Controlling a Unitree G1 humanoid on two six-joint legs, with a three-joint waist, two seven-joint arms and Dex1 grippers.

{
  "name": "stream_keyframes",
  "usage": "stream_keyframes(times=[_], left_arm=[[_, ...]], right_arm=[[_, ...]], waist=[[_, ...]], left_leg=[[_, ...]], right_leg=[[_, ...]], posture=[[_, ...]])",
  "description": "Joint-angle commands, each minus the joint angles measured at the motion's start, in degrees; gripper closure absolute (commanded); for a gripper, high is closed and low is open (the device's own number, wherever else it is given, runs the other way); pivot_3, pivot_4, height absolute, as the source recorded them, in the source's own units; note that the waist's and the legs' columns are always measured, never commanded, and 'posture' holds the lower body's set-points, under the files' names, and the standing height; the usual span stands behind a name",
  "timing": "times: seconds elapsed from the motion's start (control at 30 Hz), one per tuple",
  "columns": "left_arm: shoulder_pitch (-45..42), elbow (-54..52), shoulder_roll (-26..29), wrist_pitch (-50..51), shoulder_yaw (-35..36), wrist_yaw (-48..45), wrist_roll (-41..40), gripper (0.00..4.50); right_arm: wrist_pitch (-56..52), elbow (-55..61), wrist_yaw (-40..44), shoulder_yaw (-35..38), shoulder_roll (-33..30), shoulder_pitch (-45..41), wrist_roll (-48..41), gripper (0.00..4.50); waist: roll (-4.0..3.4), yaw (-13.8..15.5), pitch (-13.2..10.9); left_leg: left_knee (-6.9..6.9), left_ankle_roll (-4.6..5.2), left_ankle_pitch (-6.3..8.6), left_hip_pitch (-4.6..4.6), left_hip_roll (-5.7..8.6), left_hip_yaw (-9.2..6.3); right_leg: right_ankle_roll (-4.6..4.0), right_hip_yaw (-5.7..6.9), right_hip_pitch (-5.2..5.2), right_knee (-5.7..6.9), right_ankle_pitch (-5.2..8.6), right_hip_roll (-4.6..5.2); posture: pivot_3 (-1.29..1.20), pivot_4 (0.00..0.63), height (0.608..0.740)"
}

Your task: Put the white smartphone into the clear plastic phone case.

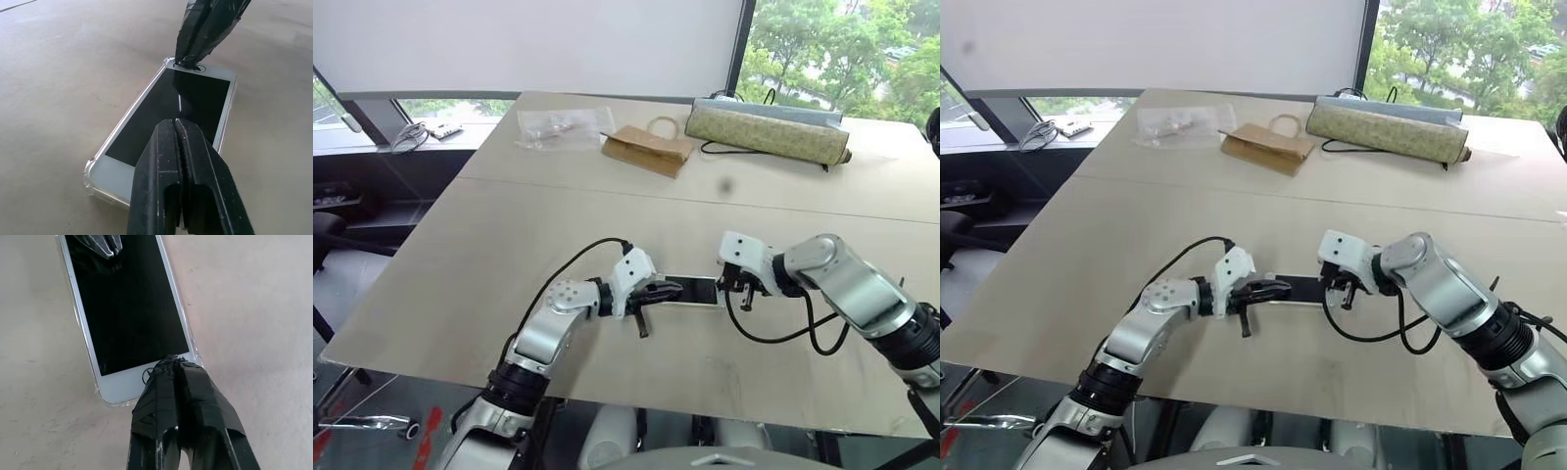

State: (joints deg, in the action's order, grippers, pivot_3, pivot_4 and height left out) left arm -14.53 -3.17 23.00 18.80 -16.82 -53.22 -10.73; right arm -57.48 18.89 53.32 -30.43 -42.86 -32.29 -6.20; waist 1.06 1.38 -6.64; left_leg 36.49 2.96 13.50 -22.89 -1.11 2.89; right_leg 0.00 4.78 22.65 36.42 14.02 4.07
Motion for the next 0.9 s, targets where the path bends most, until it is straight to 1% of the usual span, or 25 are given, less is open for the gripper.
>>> stream_keyframes(times=[0.03, 0.1, 0.2, 0.23, 0.3, 0.37, 0.4, 0.43, 0.47, 0.5, 0.6, 0.7, 0.8, 0.9], left_arm=[[1.35, -1.64, -1.35, 2.84, -3.59, 1.23, 1.03, 4.45], [1.46, -1.64, -1.58, 2.96, -4.02, 1.57, 1.1, 4.45], [1.48, -1.14, -1.94, 2.83, -4.47, 1.98, 1.29, 4.45], [1.22, -0.65, -1.96, 2.67, -4.41, 1.89, 1.21, 4.45], [0.77, 0.2, -1.97, 2.41, -4.23, 1.65, 1.02, 4.45], [0.2, 1.1, -1.52, 2.23, -3.62, 0.76, 0.43, 4.45], [-0.01, 1.5, -1.23, 2.05, -3.38, 0.36, 0.28, 4.45], [-0.09, 1.73, -1.08, 1.89, -3.28, 0.13, 0.22, 4.45], [-0.19, 2.04, -0.85, 1.66, -3.11, -0.2, 0.12, 4.45], [-0.44, 2.42, -0.53, 1.66, -2.68, -0.68, -0.17, 4.45], [-0.97, 3.02, 0.22, 1.7, -1.86, -2.02, -0.75, 4.45], [-1.38, 3.41, 1.23, 1.52, -2.23, -3.31, -0.73, 4.45], [-1.76, 3.82, 2.0, 1.42, -2.07, -4.02, -0.78, 4.45], [-1.94, 4.2, 2.96, 1.33, -1.78, -4.73, -0.89, 4.45]], right_arm=[[-4.45, -5.6, -1.03, -5.49, -1.77, 7.48, 1.21, 4.5], [-3.2, -4.43, -2.05, -2.97, -0.95, 8.47, 0.46, 4.5], [-1.7, -0.28, -3.69, 4.82, 1.71, 10.98, -2.95, 4.5], [0.39, 2.61, -3.38, 7.51, 1.31, 12.31, -3.9, 4.5], [1.58, 8.34, -2.62, 13.27, 0.76, 15.24, -6.78, 4.5], [-0.13, 14.61, -1.5, 18.9, -0.34, 18.45, -10.71, 4.5], [-0.49, 16.65, -1.47, 20.53, -0.95, 19.85, -11.84, 4.5], [-0.57, 17.81, -1.64, 21.36, -1.47, 20.81, -12.52, 4.5], [-0.83, 18.81, -1.97, 22.06, -1.82, 21.81, -13.28, 4.5], [-0.76, 19.57, -2.59, 22.67, -1.75, 22.89, -13.84, 4.5], [-0.18, 20.01, -4.36, 22.75, -1.48, 24.52, -14.42, 4.5], [1.26, 17.75, -7.39, 21.05, 0.8, 23.44, -13.28, 4.5], [1.53, 17.26, -8.32, 21.02, 2.47, 22.3, -14.21, 4.5], [0.78, 18.62, -6.97, 22.98, 3.96, 22.19, -18.26, 4.5]], waist=[[-0.02, 0.08, 0.09], [0.2, 0.17, 0.3], [0.26, 0.35, 0.33], [0.29, 0.4, 0.3], [-0.21, 0.67, -0.1], [-0.38, 0.9, -0.27], [-0.41, 0.9, -0.37], [-0.42, 0.9, -0.4], [-0.46, 0.83, -0.47], [-0.49, 0.78, -0.55], [-0.52, 0.76, -0.88], [-0.54, 0.71, -1.05], [-0.47, 0.61, -1.23], [-0.44, -0.03, -1.3]], left_leg=[[-0.01, 0.01, 0.01, 0.0, 0.0, -0.01], [-0.05, 0.02, 0.01, 0.0, 0.0, -0.05], [-0.08, 0.03, 0.02, -0.01, -0.01, -0.09], [-0.11, 0.04, 0.03, -0.03, -0.01, -0.1], [-0.11, 0.06, 0.04, -0.11, -0.01, -0.09], [-0.12, 0.08, 0.04, -0.26, -0.01, -0.09], [-0.13, 0.2, -0.03, -0.41, -0.03, -0.12], [-0.13, 0.32, -0.1, -0.6, -0.06, -0.16], [-0.12, 0.35, -0.13, -0.87, -0.08, -0.18], [-0.12, 0.35, -0.13, -0.92, -0.09, -0.16], [-0.11, 0.36, -0.13, -0.92, -0.09, -0.16], [-0.06, 0.37, -0.13, -0.91, -0.09, -0.16], [0.01, 0.37, -0.13, -0.91, -0.09, -0.16], [0.03, 0.37, -0.14, -0.9, -0.1, -0.16]], right_leg=[[0.01, 0.13, -0.06, -0.07, 0.0, 0.06], [0.04, 0.25, -0.13, -0.19, 0.01, 0.07], [0.05, 0.37, -0.19, -0.31, 0.01, 0.1], [0.06, 0.43, -0.21, -0.37, 0.01, 0.12], [0.08, 0.55, -0.19, -0.47, 0.0, 0.19], [0.16, 0.62, -0.06, -0.5, -0.03, 0.21], [0.29, 0.71, 0.07, -0.49, -0.01, 0.19], [0.49, 0.79, 0.2, -0.48, -0.12, 0.14], [0.33, 0.84, 0.47, -0.46, -0.23, 0.08], [0.29, 0.83, 0.51, -0.45, -0.27, 0.04], [0.29, 0.86, 0.51, -0.44, -0.27, -0.03], [0.52, 0.86, 0.51, -0.44, -0.14, -0.07], [0.58, 0.85, 0.49, -0.44, -0.16, -0.1], [0.61, 0.83, 0.49, -0.41, -0.18, -0.14]], posture=[[0.0, 0.15, 0.74], [0.0, 0.15, 0.74], [0.0, 0.15, 0.74], [0.0, 0.15, 0.74], [0.0, 0.15, 0.74], [0.0, 0.15, 0.74], [0.0, 0.15, 0.74], [0.0, 0.15, 0.74], [0.0, 0.15, 0.74], [0.0, 0.15, 0.74], [0.0, 0.15, 0.74], [0.0, 0.15, 0.74], [0.0, 0.15, 0.74], [0.0, 0.15, 0.74]])
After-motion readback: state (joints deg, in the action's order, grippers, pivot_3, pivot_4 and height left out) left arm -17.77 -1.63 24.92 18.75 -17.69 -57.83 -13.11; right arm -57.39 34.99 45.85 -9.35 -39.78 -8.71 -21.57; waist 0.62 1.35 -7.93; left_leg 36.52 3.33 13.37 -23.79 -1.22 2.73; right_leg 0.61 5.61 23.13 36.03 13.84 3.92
